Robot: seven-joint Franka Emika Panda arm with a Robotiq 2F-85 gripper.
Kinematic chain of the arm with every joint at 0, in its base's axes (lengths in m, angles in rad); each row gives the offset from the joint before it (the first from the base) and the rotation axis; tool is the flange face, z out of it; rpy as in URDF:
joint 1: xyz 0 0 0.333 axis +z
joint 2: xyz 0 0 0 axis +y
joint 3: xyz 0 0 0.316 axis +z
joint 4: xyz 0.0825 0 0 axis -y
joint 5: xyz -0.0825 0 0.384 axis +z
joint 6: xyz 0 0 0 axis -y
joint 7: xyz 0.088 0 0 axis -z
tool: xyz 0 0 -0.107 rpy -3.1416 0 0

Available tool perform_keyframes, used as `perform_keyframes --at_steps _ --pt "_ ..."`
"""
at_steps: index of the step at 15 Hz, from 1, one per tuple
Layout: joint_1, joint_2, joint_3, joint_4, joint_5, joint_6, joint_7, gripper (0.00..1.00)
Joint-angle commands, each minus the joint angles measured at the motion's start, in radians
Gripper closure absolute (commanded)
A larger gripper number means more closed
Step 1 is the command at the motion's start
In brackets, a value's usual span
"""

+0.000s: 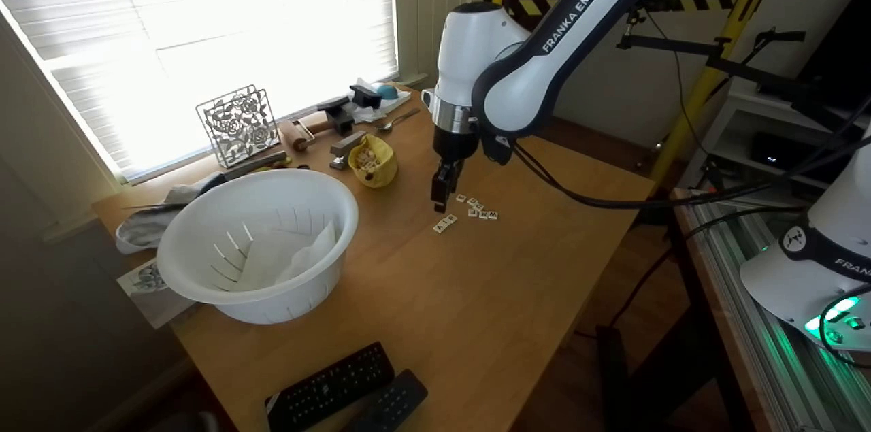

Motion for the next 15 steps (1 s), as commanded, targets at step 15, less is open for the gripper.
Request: perform_keyframes --at_steps 15 --pt "0.053 -0.163 -0.053 -0.062 0.042 -0.184 0.118 0.00"
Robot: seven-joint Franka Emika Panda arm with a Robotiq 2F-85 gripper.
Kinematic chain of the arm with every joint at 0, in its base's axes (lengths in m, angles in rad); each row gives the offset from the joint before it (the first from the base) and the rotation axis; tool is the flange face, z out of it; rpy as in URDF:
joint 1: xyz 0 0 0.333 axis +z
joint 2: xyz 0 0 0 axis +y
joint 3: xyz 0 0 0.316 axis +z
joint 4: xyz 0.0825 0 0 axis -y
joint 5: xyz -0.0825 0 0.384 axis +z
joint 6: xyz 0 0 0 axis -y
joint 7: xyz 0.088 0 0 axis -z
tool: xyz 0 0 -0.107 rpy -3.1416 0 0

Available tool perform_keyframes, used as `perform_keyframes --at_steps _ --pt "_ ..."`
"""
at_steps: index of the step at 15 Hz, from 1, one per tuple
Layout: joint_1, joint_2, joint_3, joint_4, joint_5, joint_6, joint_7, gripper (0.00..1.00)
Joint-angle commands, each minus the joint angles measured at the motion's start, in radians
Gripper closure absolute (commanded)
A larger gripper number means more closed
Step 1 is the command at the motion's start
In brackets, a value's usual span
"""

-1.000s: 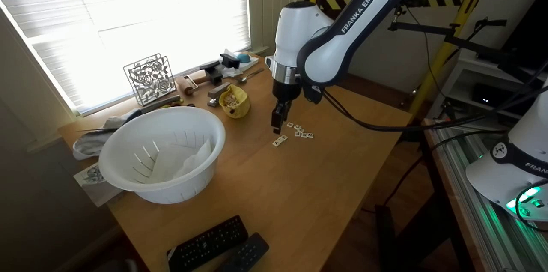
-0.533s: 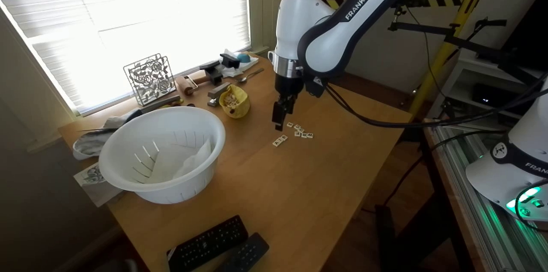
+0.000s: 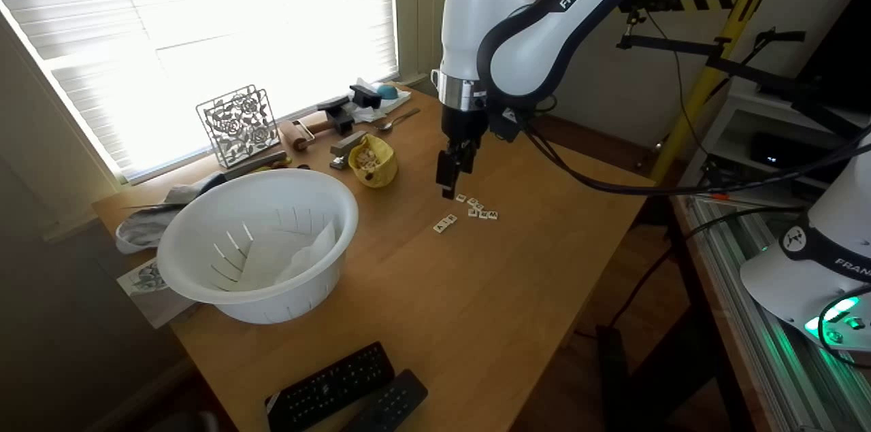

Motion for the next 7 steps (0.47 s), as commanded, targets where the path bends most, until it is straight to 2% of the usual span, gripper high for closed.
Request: perform_keyframes --at_steps 1,2,7 --pt "0.028 -0.062 -0.024 -0.044 0.016 -0.034 0.039 0.00" --pt "0.023 -0.017 -0.023 -0.010 0.009 -0.013 0.008 0.00" --pt "0.028 -0.034 -0.028 -0.020 0.008 -0.020 0.021 0.00"
